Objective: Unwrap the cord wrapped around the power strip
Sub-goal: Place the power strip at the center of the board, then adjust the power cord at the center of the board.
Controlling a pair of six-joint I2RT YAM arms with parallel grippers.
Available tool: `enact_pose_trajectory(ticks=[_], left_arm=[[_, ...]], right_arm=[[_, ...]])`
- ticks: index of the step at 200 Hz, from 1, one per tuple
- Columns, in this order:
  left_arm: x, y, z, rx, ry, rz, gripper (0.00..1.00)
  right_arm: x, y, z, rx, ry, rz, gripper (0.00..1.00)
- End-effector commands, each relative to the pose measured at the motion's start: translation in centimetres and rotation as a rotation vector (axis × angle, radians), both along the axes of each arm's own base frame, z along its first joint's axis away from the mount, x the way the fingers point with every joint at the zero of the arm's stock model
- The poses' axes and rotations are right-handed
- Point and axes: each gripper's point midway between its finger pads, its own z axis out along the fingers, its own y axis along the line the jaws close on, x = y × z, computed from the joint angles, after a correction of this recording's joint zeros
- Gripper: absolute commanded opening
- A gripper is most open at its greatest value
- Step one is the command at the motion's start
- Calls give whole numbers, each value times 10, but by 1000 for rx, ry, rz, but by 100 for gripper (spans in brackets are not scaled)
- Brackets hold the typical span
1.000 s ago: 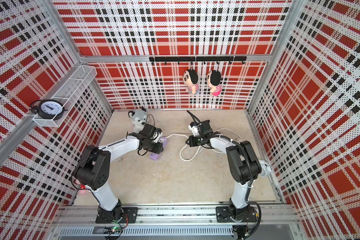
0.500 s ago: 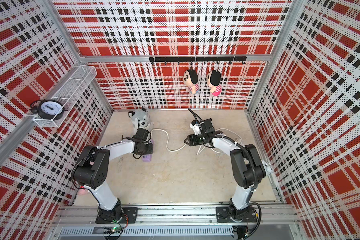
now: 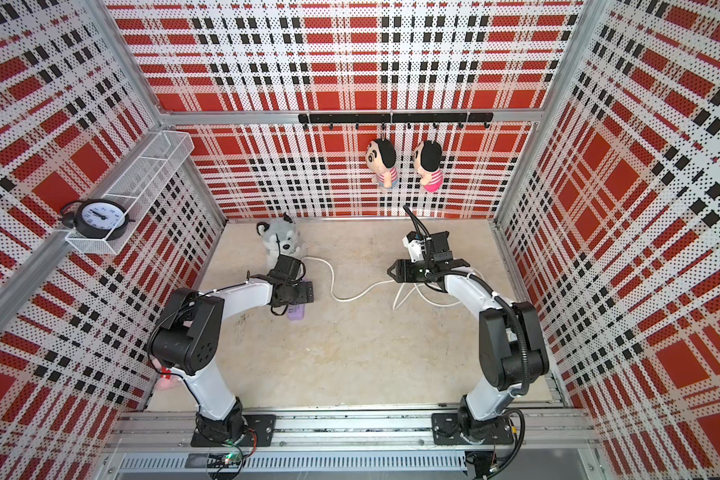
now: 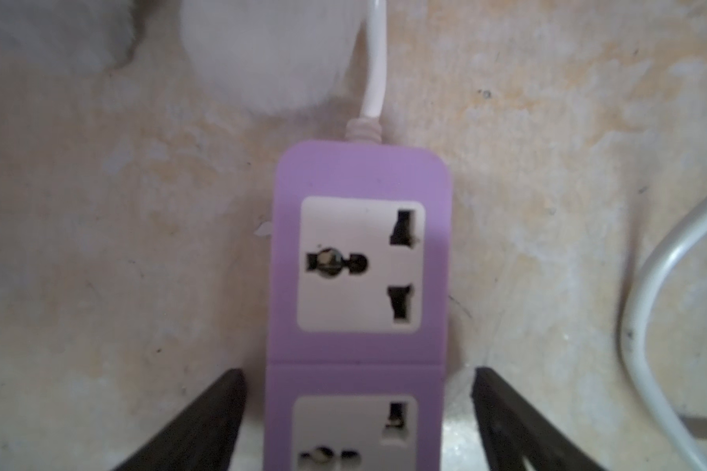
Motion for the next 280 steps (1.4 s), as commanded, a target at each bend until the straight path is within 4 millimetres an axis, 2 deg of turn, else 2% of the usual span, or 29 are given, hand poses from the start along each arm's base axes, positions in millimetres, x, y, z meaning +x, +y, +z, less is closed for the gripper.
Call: enact_pose_trajectory(ticks=[1,38,69,87,110,129,154,169,176,188,206,228,240,254,265,280], left_arm=[[-2,-6,1,-2,2,-14,98],[8,-20,38,-18,-78,-38,98],[16,-35,87,-15,-165,-62,98],[20,-42,121,-24,-231,-76,98],[24,-42,173,12,-359,-83,98],[22,-31,206,51,-454,-55,98],[14,-17,224,60,-507,-19,98],[9,-18,224,33,-513,-30,98],[6,-21,223,14,-515,-41,98],[4,-25,219,-8,-517,-54,98],[5,-29,215,-24,-521,-62,98],[8,-36,218,-51,-536,-87,98],[9,-38,219,-57,-544,-97,98],[10,-41,218,-63,-549,-113,98],[11,-42,216,-63,-548,-120,98],[10,-44,211,-63,-542,-135,98]], right_arm=[[-3,-9,5,-21,-22,-13,62],[-2,-21,13,-37,-53,-38,64],[1,-33,28,-38,-119,-77,81],[4,-44,35,-46,-149,-114,100],[10,-64,44,-101,-212,-198,100],[9,-82,48,-184,-253,-231,100],[4,-132,31,-333,-127,-365,100],[-8,-145,19,-349,-67,-393,100],[-14,-149,15,-354,-45,-418,94],[-26,-157,2,-367,20,-465,79],[-43,-183,-20,-397,134,-570,58],[-63,-222,-37,-447,240,-702,49],[-66,-238,-39,-448,247,-754,35],[-69,-257,-44,-441,259,-819,30],[-70,-269,-52,-424,275,-859,22],[-68,-281,-60,-398,274,-898,23]])
